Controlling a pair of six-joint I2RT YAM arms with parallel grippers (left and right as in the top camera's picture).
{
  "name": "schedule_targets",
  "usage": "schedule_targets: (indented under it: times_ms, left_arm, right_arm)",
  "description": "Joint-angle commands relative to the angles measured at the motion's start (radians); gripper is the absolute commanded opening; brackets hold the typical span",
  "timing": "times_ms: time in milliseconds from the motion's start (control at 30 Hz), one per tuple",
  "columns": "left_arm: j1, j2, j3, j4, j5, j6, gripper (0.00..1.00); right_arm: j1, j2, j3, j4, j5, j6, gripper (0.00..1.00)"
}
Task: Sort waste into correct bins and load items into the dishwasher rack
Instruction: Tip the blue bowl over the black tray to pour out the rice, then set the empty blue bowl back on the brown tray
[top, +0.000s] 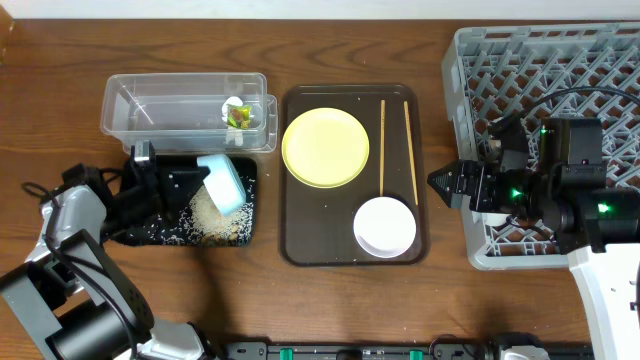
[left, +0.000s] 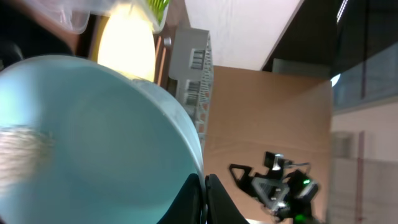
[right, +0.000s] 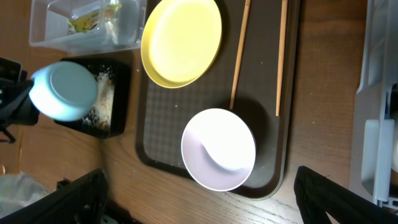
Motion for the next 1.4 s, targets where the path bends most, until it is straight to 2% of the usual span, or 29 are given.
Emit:
schedule_targets:
  times_ms: [0,133,200,233,267,333,533,667,733,800,833,933,1000,1033,1200,1367]
  left_arm:
    - [-0.002,-0.022,0.006,-0.012,0.050,0.070,0.06]
    - [-0.004,-0.022,0.006,-0.012,0.057,0.082,0.06]
    - [-0.003,-0.021,0.006,0.018,0.022,-0.009,0.06]
    - [-0.004,-0.022,0.006,0.003,0.050,-0.018,0.06]
    - [-0.008,-0.026,0.006,-0.004,0.079,0.014,0.06]
    - [-0.011,-0.030,0.008,0.013,0.040,0.014,0.06]
    - [-0.072,-0.092,0.008,-0.079,-0.018,0.059,0.06]
    - [-0.147,-0.237,0.027,-0.067,-0.209,-0.021,0.06]
    - [-0.168,-0.313,0.040,0.002,-0.339,-0.072,0.06]
    - [-0.165,-0.372,0.040,0.081,-0.564,-0.203,0.06]
    - [-0.165,-0.388,0.040,0.092,-0.612,-0.268,0.06]
    - [-0.167,-0.396,0.039,0.130,-0.397,-0.238,0.06]
    - [-0.167,-0.392,0.039,0.127,-0.317,-0.312,0.06]
    - [-0.174,-0.395,0.039,0.127,-0.315,-0.312,0.06]
    - [-0.328,-0.449,0.039,0.059,-0.571,-0.313,0.06]
    - [-0.674,-0.461,0.036,0.059,-0.971,-0.394,0.06]
  right_arm:
    - [0.010,-0.003,0.014,0.002,-0.003,-0.013,0.93]
    - [0.010,-0.003,0.014,0.003,-0.004,-0.013,0.93]
    - [0.010,-0.003,0.014,0.005,-0.004,-0.013,0.93]
    - [0.010,-0.003,0.014,0.006,-0.004,-0.013,0.94]
    - [0.010,-0.003,0.014,0.005,-0.004,-0.013,0.93]
    - [0.010,-0.003,0.014,0.004,-0.004,-0.013,0.93]
    - [0.010,-0.003,0.014,0.005,-0.003,-0.013,0.94]
    - [0.010,-0.003,0.014,0.012,-0.003,-0.013,0.94]
    - [0.010,-0.003,0.014,0.013,-0.003,-0.013,0.94]
    - [0.010,-0.003,0.014,0.013,-0.003,-0.013,0.94]
    - [0.010,-0.003,0.014,0.011,-0.003,-0.013,0.94]
    - [0.010,-0.003,0.014,0.005,-0.002,-0.014,0.94]
    - [0.010,-0.003,0.014,0.005,0.000,-0.013,0.94]
    - [0.010,-0.003,0.014,0.005,0.000,-0.013,0.94]
    - [0.010,-0.003,0.014,0.002,0.000,-0.014,0.94]
    - [0.010,-0.003,0.014,0.009,0.000,-0.014,0.95]
